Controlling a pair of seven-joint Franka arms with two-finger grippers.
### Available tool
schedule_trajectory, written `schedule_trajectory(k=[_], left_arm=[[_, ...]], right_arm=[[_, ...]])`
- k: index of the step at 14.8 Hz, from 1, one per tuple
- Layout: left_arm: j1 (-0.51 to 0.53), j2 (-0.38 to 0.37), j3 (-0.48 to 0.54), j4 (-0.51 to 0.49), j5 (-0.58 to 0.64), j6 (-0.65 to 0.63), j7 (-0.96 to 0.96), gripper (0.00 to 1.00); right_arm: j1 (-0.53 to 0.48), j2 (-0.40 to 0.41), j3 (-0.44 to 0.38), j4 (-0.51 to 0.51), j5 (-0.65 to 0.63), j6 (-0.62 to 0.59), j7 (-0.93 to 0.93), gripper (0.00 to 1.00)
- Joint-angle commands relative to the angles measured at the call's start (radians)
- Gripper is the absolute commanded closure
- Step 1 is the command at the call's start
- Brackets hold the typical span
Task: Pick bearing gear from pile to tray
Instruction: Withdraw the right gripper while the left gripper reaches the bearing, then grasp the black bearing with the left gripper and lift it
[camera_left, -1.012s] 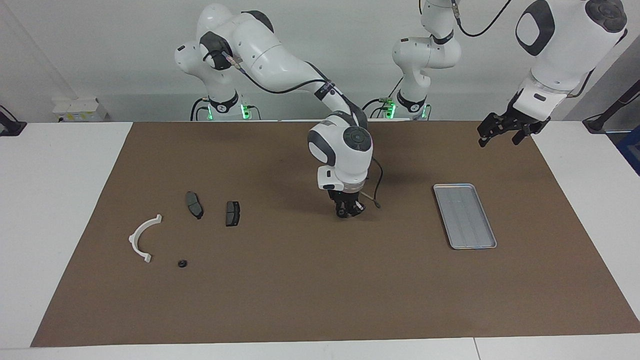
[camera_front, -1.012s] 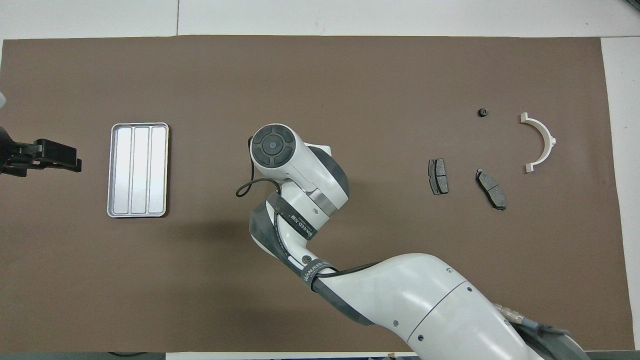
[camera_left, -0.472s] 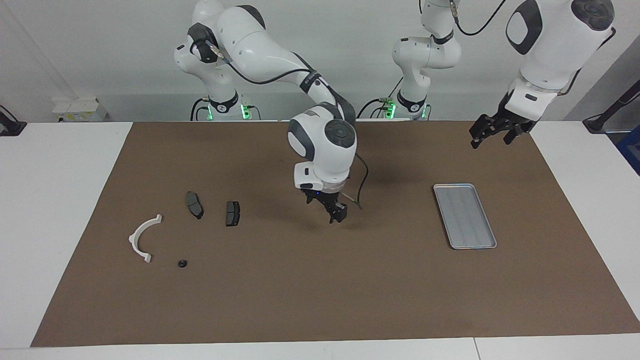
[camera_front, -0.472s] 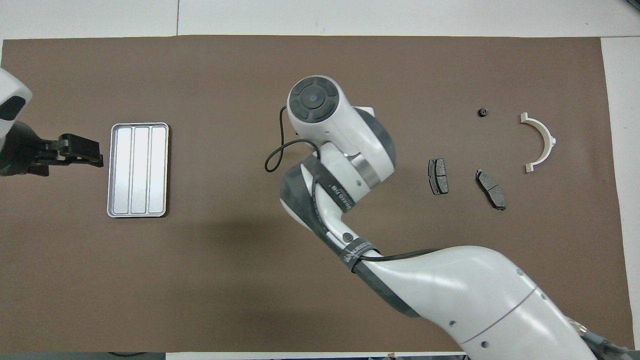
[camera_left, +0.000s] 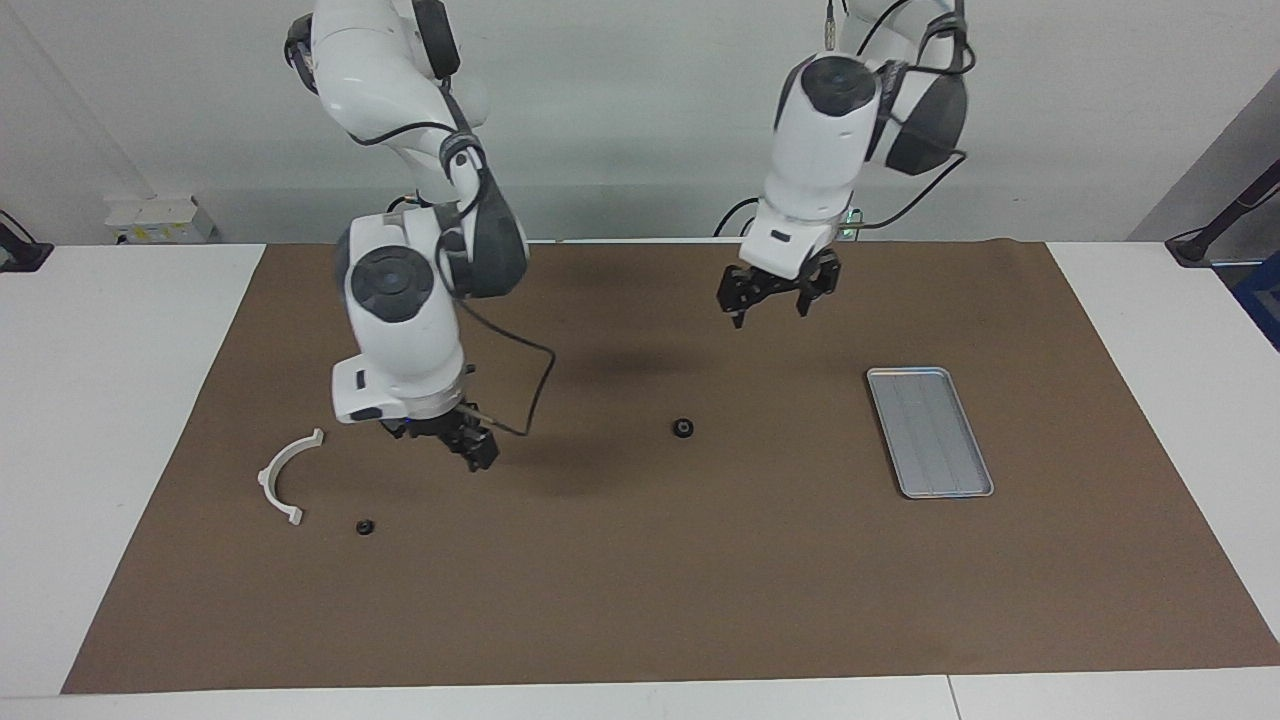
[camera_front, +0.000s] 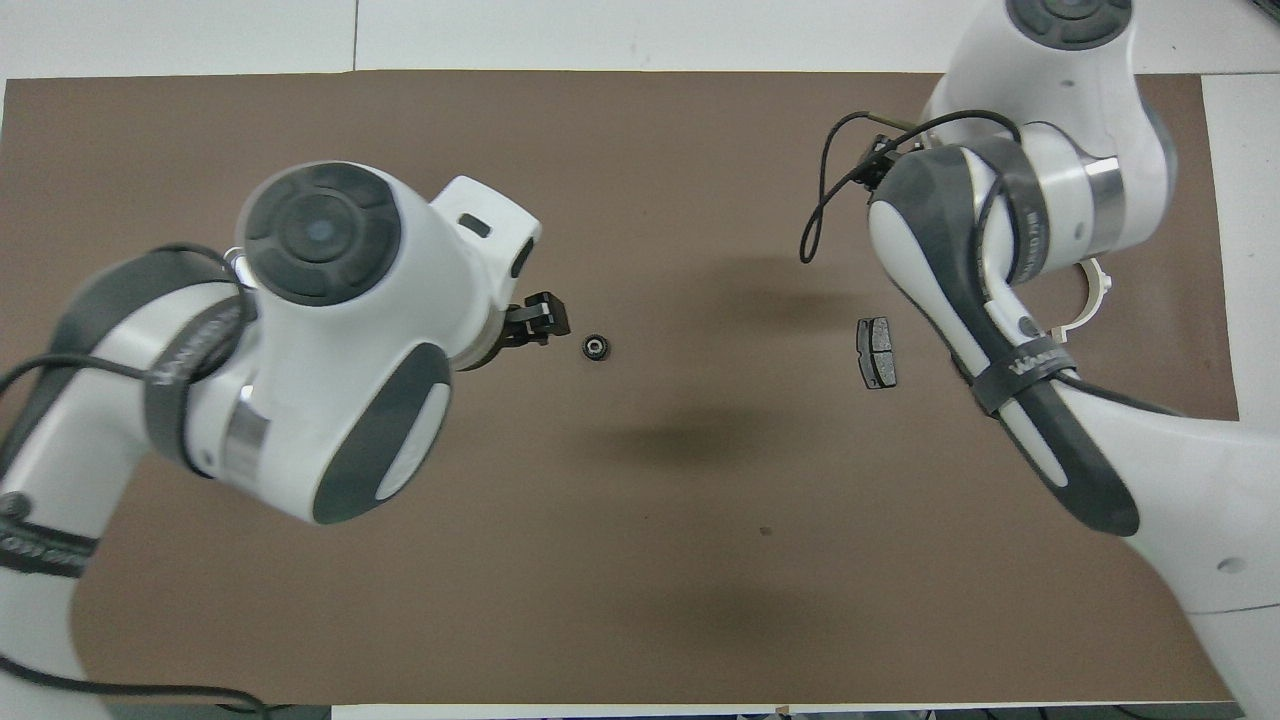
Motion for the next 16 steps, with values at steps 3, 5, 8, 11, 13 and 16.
schedule_trajectory(k=[3,5,8,11,13,16], left_arm=[[-0.055,0.266,0.022,0.083,-0.055,0.207,-0.085,0.0],[-0.055,0.281,0.022,0.062,-0.055,0.252,-0.085,0.0],[-0.066,0.295,0.02,0.034,-0.055,0.292,-0.085,0.0],[-0.077,0.287,0.022,-0.032,-0.054,0.347,-0.085,0.0],[-0.091,0.281,0.022,-0.049,-0.054,0.349,-0.085,0.0],[-0.091,0.275,0.022,-0.082,-0.054,0.363,-0.085,0.0]], right_arm=[[-0.124,0.009,0.014,-0.165,-0.014,0.225,-0.166,0.0],[-0.144,0.041,0.014,-0.171,-0.029,0.284,-0.167,0.0],[-0.148,0.067,0.014,-0.17,-0.029,0.33,-0.169,0.0],[-0.168,0.097,0.014,-0.171,-0.032,0.394,-0.209,0.0],[-0.176,0.114,0.014,-0.171,-0.032,0.42,-0.21,0.0],[-0.176,0.127,0.016,-0.171,-0.029,0.442,-0.21,0.04]])
